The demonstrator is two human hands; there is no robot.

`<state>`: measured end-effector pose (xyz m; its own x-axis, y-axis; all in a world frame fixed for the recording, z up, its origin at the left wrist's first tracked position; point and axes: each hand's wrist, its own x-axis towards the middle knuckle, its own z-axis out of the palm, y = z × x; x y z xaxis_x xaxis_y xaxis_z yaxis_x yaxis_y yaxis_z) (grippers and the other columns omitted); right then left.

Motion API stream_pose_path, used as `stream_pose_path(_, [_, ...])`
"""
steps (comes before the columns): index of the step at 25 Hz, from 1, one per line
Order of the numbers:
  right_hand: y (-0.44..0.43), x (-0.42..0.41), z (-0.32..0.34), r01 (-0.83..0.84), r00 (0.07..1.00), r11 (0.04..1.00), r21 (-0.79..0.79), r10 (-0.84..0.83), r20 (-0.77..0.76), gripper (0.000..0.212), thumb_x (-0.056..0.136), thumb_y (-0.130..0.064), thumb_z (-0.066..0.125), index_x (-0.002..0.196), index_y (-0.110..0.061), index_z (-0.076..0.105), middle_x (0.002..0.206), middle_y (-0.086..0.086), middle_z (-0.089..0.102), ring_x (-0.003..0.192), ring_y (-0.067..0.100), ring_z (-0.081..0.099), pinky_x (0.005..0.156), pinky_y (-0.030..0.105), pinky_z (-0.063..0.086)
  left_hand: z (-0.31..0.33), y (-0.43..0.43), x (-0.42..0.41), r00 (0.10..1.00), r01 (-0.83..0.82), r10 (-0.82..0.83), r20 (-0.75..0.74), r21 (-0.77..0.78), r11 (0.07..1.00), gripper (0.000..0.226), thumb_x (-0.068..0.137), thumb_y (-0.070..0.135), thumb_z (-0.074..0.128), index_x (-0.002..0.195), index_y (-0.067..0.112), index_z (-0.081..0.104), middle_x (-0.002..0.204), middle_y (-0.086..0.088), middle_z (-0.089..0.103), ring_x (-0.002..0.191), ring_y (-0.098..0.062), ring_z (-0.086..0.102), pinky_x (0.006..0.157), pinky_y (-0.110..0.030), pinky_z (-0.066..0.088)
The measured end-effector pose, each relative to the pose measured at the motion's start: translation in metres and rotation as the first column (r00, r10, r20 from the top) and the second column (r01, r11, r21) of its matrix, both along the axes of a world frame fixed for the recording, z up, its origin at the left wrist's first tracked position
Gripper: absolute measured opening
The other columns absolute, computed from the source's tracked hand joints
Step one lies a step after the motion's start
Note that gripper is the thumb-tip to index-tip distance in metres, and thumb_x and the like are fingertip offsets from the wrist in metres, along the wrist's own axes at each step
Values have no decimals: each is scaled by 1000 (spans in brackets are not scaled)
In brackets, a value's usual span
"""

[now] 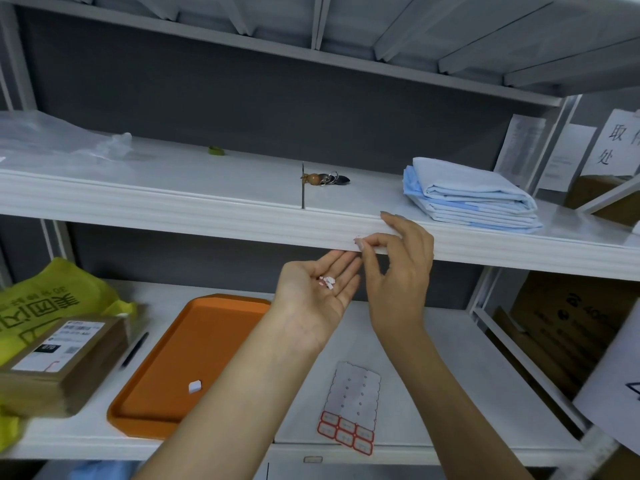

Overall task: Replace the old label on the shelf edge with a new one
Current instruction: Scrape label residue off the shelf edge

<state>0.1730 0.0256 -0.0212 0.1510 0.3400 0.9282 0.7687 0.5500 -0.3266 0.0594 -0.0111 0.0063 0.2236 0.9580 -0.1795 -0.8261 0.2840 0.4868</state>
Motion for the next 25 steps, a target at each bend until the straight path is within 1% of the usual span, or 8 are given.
stream_pose_path(3, [-4,0,2,-20,1000,997,-75,19,-17,13,82,-12,74,92,-4,71,123,14,61,120,30,50,102,45,41,0,-1,-1,1000,-2,2,-1,-1,1000,37,97,1,32,119,-6,61,112,-20,71,114,-31,64,111,-41,41])
stream_pose_path(5, [-4,-2,5,-21,999,996,-92,18,-35,12,81,-12,75,89,-5,71,121,13,62,119,29,50,101,41,42,0,0,-1,1000,-6,6,1,-4,1000,37,97,1,32,119,-7,60,113,-21,70,115,-31,64,111,-41,41])
stream_pose_path(7, [-5,-1,9,-19,999,997,-76,16,-36,10,80,-10,76,86,-4,71,118,13,63,116,28,51,102,26,40,1,1,-2,1000,-4,4,-2,-2,1000,37,96,1,32,118,-7,60,113,-22,70,115,-32,63,111,-41,41])
stream_pose_path(9, [-6,0,10,-5,1000,998,-67,4,-16,10,79,-9,77,85,-3,71,117,13,63,115,28,52,99,7,30,1,1,-2,1000,-4,4,-3,0,1000,36,96,0,32,117,-7,61,112,-22,70,114,-32,64,110,-41,42])
stream_pose_path(11, [-6,-1,10,12,1000,997,-75,-11,4,11,79,-9,77,86,-3,71,118,14,63,115,29,52,97,2,25,2,0,-2,1000,-8,8,2,-5,1000,36,96,0,33,118,-7,60,112,-22,70,112,-32,65,109,-42,43])
stream_pose_path(16, [-5,-1,8,42,997,997,-63,-38,70,11,81,-11,75,88,-4,71,120,16,62,115,29,52,95,19,37,4,-1,-1,1000,-15,15,8,-12,1000,38,97,1,32,122,-7,59,114,-22,70,110,-32,66,107,-41,45])
stream_pose_path(21, [-4,5,8,38,990,999,-1,-37,134,10,82,-8,74,87,-1,70,117,18,63,112,32,54,93,25,42,5,-5,0,1000,-24,24,6,-18,1000,39,97,1,31,123,-7,58,116,-23,69,112,-32,65,108,-41,44])
stream_pose_path(25, [-3,10,7,20,990,999,-25,-16,143,16,79,-13,77,90,-3,71,117,16,63,112,31,54,93,34,46,6,-6,0,1000,-29,29,-4,-25,999,39,97,1,31,124,-7,58,117,-22,68,114,-31,63,110,-41,42])
